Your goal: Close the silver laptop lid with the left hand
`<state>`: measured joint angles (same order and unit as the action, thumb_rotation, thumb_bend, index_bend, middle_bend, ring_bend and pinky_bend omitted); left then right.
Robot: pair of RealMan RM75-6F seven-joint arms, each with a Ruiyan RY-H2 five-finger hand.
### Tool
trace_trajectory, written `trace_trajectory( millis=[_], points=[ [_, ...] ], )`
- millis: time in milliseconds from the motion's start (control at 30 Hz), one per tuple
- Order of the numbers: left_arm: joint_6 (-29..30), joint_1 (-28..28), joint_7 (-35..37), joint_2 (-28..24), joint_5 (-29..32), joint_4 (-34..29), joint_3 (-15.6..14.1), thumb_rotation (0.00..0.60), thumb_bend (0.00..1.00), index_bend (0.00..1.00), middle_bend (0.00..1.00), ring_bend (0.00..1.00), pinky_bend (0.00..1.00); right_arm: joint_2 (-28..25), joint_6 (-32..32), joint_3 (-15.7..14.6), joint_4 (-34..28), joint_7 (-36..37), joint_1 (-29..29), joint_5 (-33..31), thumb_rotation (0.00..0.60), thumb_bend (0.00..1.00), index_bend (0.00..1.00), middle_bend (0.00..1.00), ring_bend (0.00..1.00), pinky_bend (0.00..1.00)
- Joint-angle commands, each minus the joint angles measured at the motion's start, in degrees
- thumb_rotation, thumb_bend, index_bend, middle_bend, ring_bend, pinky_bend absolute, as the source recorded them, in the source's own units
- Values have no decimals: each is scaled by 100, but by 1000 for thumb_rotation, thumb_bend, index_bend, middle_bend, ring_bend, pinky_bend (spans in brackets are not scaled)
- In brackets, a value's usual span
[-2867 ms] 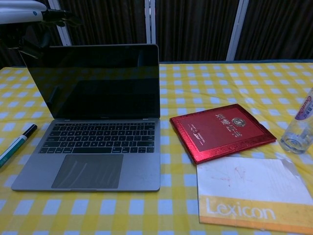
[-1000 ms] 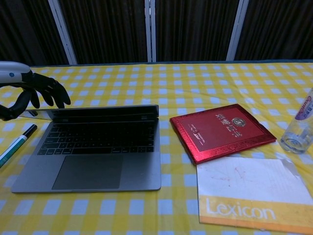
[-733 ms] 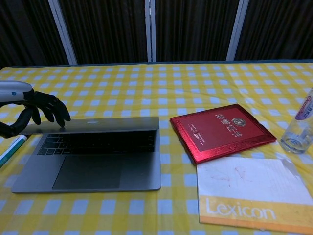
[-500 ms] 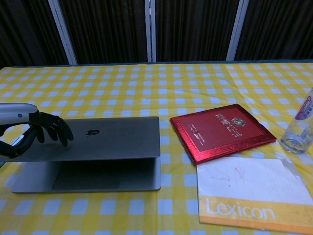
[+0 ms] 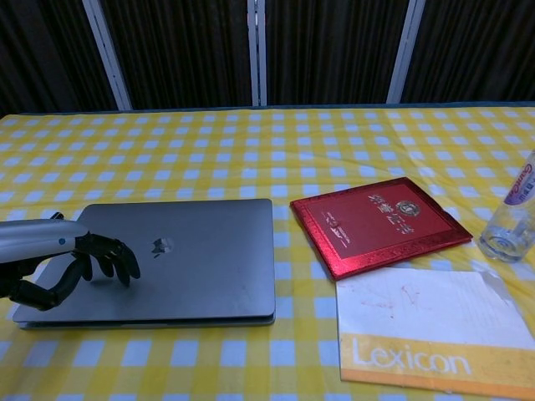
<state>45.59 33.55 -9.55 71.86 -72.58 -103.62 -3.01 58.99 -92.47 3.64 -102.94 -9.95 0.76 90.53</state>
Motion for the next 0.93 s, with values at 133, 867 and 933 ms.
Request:
trace_trajectory(
  millis=[133,867,933],
  points=[
    [450,-105,267,-281,-335,-304,134,600,1000,239,245,225,277,-12,-3,1,-4,19,1,6,600,0,76,0,0,0],
    [4664,-2458,-1056,-507,-1131,-476,-30,600,0,0,0,0,0,-61,-3,-23,16,208,-11,108,600,0,58,0,0,0],
    [4668,-2480,-1033,-504,-1153,-438,-18,600,0,0,0,0,0,-62,0,-21,21,213,-12,100,600,0,54,0,0,0]
  ],
)
